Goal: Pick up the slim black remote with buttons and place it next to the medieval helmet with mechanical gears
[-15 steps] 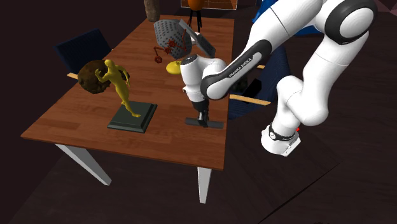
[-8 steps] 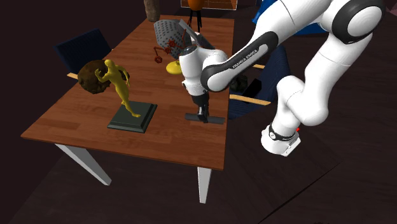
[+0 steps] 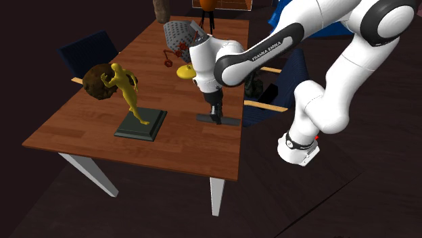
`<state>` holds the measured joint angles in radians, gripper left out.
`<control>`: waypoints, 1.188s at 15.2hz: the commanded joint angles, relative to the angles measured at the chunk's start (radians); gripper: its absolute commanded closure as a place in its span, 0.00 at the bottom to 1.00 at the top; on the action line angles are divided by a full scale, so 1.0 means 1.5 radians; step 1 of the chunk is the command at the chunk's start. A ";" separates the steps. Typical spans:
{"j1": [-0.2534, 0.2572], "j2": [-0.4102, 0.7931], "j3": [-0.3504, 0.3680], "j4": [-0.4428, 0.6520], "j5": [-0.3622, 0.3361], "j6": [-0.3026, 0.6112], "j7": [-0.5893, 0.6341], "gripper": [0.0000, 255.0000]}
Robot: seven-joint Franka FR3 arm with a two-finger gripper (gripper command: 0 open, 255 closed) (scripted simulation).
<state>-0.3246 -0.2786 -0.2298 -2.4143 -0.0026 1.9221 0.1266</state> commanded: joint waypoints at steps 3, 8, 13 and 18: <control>0.000 -0.015 0.002 0.024 -0.002 -0.039 0.004 1.00; 0.000 -0.030 0.005 0.056 -0.003 -0.086 0.008 1.00; 0.000 -0.042 0.008 0.092 -0.004 -0.133 0.012 1.00; 0.001 -0.049 0.010 0.130 -0.004 -0.178 0.015 1.00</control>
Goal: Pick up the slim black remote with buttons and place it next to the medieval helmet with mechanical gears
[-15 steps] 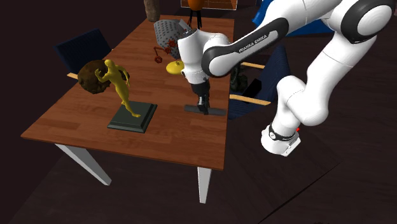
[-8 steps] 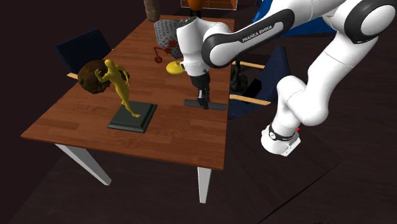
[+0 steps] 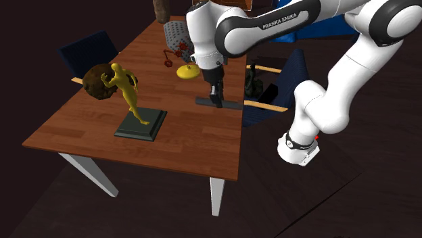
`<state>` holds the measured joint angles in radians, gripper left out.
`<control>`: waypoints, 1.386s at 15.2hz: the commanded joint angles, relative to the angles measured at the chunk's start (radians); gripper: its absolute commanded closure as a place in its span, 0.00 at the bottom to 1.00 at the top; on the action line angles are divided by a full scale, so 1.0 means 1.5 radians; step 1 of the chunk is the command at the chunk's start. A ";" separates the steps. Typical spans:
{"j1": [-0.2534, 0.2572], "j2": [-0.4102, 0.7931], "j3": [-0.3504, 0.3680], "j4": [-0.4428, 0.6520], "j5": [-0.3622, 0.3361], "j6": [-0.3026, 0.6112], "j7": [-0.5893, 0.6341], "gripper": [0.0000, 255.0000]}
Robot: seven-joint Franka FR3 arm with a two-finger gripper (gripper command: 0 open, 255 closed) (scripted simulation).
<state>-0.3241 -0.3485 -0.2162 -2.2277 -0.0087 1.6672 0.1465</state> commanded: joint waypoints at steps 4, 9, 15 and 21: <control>0.001 -0.005 0.003 0.039 0.001 -0.044 0.003 1.00; 0.002 -0.005 0.004 0.084 0.002 -0.089 0.006 1.00; 0.003 -0.001 0.006 0.142 0.004 -0.143 0.007 1.00; 0.005 0.009 0.006 0.205 0.006 -0.196 0.009 1.00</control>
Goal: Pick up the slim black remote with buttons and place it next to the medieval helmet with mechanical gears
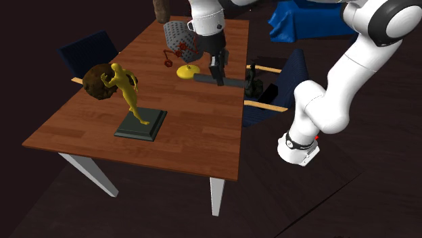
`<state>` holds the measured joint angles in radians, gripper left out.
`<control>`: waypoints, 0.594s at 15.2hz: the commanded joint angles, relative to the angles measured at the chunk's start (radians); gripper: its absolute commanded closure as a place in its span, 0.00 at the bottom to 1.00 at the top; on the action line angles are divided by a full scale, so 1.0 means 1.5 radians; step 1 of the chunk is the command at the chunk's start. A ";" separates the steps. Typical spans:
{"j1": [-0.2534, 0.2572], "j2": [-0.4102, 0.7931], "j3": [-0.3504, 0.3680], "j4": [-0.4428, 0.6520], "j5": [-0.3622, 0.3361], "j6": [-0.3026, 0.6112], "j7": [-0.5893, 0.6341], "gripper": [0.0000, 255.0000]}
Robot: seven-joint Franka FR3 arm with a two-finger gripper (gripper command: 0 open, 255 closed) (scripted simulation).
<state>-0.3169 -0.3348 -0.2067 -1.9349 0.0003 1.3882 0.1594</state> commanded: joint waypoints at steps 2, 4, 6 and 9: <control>0.001 0.004 0.000 0.032 0.001 -0.028 0.000 1.00; 0.001 0.009 0.000 0.055 0.002 -0.046 0.001 1.00; 0.001 0.015 0.000 0.079 0.003 -0.065 0.001 1.00; -0.004 0.022 -0.011 0.105 -0.003 -0.084 -0.017 1.00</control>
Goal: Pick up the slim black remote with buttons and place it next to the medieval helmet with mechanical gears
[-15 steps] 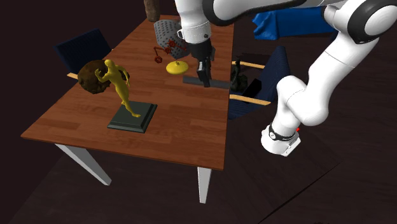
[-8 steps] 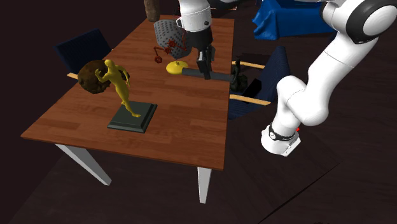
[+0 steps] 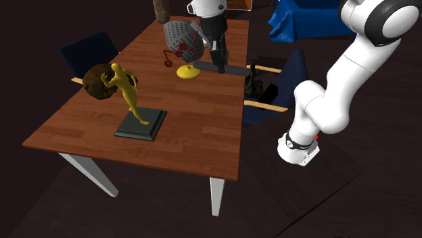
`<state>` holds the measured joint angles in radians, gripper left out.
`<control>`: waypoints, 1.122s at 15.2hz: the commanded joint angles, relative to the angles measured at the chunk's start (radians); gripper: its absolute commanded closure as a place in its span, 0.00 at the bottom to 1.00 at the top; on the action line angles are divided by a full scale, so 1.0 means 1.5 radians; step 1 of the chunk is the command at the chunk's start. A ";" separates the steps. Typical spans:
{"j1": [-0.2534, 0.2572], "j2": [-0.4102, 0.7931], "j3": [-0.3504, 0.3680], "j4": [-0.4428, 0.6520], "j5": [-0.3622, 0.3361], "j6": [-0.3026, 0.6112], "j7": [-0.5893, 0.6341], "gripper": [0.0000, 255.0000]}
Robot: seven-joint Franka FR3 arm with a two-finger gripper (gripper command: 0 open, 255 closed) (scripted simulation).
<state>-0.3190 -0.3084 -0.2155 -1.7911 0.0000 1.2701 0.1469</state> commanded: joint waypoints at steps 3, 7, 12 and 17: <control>-0.020 0.011 -0.039 0.019 -0.022 -0.009 -0.061 1.00; -0.043 0.031 -0.085 0.043 -0.045 -0.012 -0.134 1.00; -0.073 0.075 -0.144 0.090 -0.063 -0.014 -0.230 1.00; -0.108 0.142 -0.206 0.158 -0.064 -0.015 -0.334 1.00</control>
<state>-0.4703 -0.1176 -0.5070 -1.5758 -0.0976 1.2474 -0.3221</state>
